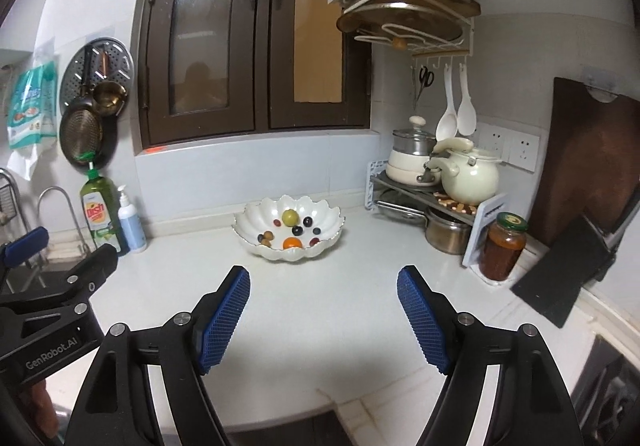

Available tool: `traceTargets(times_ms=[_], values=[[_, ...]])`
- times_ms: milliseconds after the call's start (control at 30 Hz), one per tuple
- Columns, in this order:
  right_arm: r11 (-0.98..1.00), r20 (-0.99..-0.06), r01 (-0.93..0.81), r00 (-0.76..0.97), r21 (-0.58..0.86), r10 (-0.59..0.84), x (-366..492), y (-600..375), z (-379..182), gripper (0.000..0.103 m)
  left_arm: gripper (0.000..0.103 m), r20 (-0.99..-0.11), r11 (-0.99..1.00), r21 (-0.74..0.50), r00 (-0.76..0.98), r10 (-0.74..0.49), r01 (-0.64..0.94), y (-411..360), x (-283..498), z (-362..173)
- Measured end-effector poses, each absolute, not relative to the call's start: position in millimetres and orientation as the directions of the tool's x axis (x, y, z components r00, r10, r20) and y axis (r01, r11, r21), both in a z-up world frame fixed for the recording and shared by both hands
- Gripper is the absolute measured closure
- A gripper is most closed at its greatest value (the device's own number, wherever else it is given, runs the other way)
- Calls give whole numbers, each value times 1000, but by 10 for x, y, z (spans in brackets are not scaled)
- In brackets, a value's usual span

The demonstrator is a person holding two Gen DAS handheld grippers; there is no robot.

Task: Organize fruits

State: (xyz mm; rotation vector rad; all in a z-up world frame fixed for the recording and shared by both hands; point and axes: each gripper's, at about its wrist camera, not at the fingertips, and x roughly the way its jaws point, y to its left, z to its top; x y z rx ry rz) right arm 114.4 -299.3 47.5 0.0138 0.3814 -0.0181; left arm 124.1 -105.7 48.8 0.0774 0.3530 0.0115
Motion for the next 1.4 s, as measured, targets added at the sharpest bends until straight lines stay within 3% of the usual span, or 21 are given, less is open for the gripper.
traceTargets(times_ms=[500,1400], values=[[999,-365,38,931,22,-27,508,-2799,495,26,0,-314,996,84,949,16,11,-820,626,498],[996,-340,91,937,20,-79,14,-2735,571,26,0,-279,996,77,960,-24,48,-692,204,591]])
